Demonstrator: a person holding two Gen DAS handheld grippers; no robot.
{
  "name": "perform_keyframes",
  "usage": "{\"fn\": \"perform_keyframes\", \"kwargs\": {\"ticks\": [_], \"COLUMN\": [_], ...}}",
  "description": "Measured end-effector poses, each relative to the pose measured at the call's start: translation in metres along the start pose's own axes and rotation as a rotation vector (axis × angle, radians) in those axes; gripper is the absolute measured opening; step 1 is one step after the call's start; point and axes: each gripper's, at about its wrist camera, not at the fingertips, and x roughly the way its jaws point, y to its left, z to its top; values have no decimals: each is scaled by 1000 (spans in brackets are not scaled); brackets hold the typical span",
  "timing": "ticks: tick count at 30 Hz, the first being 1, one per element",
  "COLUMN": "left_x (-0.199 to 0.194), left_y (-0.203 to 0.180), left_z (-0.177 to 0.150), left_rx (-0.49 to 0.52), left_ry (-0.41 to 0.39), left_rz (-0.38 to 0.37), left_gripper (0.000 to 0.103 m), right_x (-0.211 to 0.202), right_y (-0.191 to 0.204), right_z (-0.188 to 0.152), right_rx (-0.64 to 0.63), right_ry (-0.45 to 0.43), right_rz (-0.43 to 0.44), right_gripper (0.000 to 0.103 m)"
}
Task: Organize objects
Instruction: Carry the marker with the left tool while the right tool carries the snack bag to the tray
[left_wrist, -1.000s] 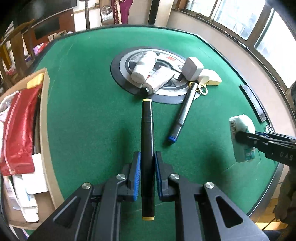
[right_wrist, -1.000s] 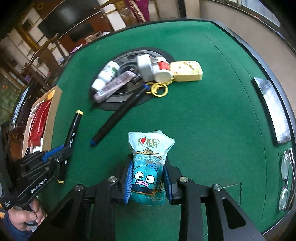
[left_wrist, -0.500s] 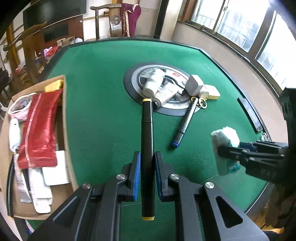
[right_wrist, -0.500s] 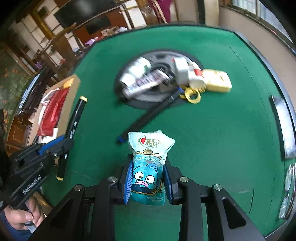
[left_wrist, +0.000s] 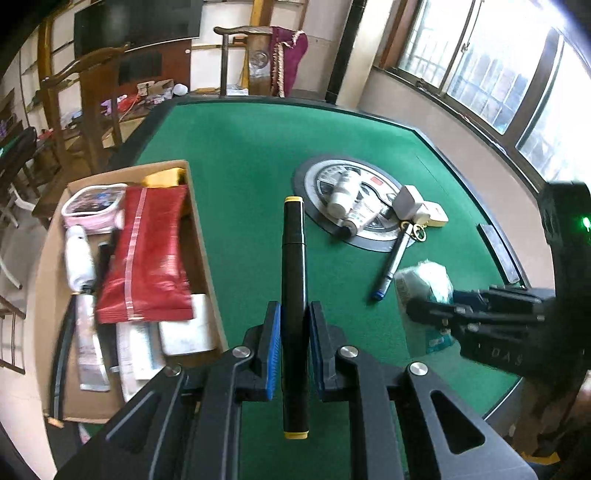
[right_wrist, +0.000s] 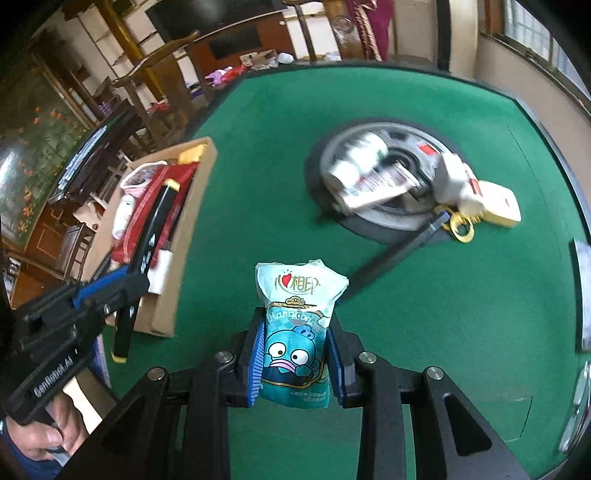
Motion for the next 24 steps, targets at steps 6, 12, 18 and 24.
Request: {"fn": "perform_keyframes", "kwargs": {"ticks": [6, 12, 18, 24], "left_x": [-17, -31, -44, -39], "left_y": [34, 72, 102, 129], "left_z": [-5, -10, -19, -29], "left_rx": [-41, -98, -153, -187], "left_ry": [-25, -38, -44, -31], "left_rz": [17, 65, 92, 108], "left_gripper": [14, 14, 14, 15], "right_x": [5, 14, 17, 34], "right_y": [40, 80, 121, 151], "right_z": [14, 27, 48, 66], "right_rx": [-54, -115, -182, -193], "right_ry": [-12, 0, -16, -6], "right_rz": [19, 58, 66, 103], "right_gripper": [32, 32, 33, 33]}}
